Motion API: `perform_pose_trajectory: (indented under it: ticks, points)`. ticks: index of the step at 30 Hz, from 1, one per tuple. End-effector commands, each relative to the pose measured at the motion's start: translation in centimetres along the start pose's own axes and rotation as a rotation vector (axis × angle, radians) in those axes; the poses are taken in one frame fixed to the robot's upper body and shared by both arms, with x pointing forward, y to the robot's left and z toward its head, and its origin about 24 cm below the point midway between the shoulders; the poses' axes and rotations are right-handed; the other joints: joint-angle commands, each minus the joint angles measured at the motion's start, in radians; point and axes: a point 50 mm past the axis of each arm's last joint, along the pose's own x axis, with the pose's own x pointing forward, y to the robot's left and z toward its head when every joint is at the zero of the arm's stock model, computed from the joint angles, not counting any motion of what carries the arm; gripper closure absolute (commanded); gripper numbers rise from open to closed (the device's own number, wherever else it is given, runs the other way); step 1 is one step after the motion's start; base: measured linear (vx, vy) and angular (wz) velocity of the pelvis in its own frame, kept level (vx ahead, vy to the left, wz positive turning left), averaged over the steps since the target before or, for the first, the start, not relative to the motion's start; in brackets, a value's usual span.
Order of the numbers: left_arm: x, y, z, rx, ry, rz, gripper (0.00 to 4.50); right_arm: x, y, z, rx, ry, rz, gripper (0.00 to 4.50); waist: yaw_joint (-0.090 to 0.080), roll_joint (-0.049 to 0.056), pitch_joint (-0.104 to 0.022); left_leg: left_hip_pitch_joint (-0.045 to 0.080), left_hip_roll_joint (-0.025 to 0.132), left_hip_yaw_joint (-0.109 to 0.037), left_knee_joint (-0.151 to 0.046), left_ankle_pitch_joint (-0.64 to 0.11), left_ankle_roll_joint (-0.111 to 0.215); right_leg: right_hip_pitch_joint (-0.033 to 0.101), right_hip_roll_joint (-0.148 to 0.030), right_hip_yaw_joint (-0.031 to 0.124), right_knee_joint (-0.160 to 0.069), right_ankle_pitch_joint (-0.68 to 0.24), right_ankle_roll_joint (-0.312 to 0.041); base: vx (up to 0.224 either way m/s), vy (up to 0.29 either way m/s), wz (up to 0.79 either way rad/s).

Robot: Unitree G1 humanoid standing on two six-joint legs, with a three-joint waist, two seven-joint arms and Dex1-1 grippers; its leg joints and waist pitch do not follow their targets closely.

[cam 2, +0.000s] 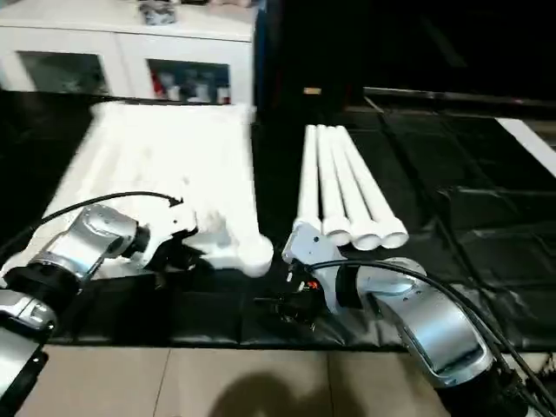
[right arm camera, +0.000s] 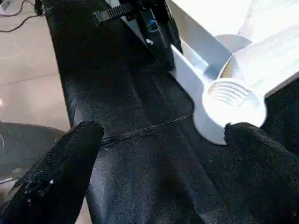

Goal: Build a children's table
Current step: Move table base

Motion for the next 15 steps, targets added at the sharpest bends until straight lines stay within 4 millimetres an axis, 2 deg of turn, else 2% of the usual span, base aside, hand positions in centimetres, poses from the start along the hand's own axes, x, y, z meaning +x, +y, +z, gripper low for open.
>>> perform_pose_trajectory:
  ticks: [1,6,15]
  points:
    - [-1.0,1.1,0.9,0.038,-0.037,0.074,4.48,0.0,0.2,0.3,-0.007,-0.007,-0.003,0.0,0.008,0.006,-0.057,-0.002,0.033,-0.012,-0.07,-0.174,-0.023,0.05,-0.078,0.048,-0.08,-0.151,-0.186,0.0,0.0,0.0]
    - [-1.1,1.1,1.3,0.093,-0.07,0.073,4.48,0.1,0.2,0.3,-0.008,-0.007,-0.012,0.0,0.003,0.009,-0.056,0.0,0.034,-0.009,-0.069,-0.172,-0.016,0.05,-0.076,0.047,-0.076,-0.089,-0.213,0.0,0.0,0.0]
    - [-2.1,1.7,0.2,0.114,0.002,0.097,4.48,0.2,-0.5,0.5,-0.005,-0.019,-0.063,0.0,0.0,0.015,-0.052,0.005,0.034,-0.009,-0.073,-0.218,-0.033,0.048,-0.077,0.049,-0.082,-0.152,-0.207,0.0,0.0,0.0]
